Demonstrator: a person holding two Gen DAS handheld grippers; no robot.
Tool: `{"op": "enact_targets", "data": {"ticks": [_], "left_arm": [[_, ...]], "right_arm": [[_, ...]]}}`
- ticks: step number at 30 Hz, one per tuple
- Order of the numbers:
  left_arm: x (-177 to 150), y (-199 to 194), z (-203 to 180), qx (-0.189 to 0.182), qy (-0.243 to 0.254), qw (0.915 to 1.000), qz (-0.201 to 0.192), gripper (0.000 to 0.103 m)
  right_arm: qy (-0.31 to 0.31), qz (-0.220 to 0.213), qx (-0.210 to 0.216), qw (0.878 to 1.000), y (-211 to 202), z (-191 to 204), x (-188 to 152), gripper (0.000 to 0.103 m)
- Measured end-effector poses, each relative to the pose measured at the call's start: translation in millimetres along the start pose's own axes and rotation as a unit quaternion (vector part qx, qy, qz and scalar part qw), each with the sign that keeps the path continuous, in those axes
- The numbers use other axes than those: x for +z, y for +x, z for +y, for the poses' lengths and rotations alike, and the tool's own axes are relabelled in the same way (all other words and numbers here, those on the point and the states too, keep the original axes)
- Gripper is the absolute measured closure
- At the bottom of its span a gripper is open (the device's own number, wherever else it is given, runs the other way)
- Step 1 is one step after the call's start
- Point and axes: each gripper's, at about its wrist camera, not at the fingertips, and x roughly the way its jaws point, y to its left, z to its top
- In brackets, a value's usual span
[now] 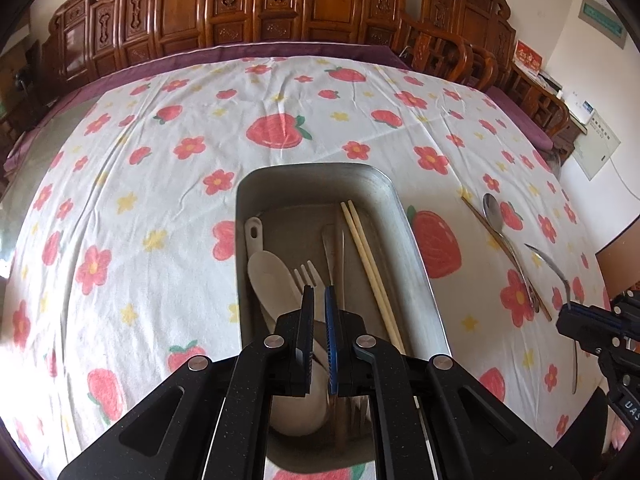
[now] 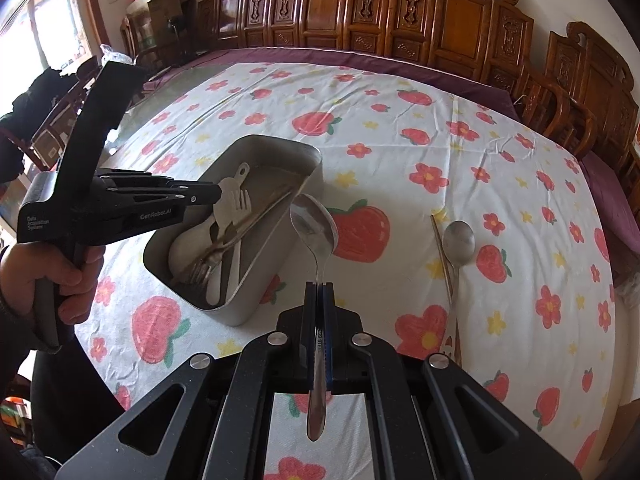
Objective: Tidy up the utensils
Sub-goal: 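Lower the chopstick and spoon into the tray and open both grippers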
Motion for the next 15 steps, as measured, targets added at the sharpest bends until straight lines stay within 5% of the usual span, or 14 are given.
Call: {"op": "enact_targets", "data": {"ticks": [15], "left_arm": [[-16.4,-47.7,42.4,0.015,-0.012,0.9993,-0.032,0.098]], "right_arm": [[0.006,0.007,0.051,0.999,37.6,45.3,39.5,0.099]]}}
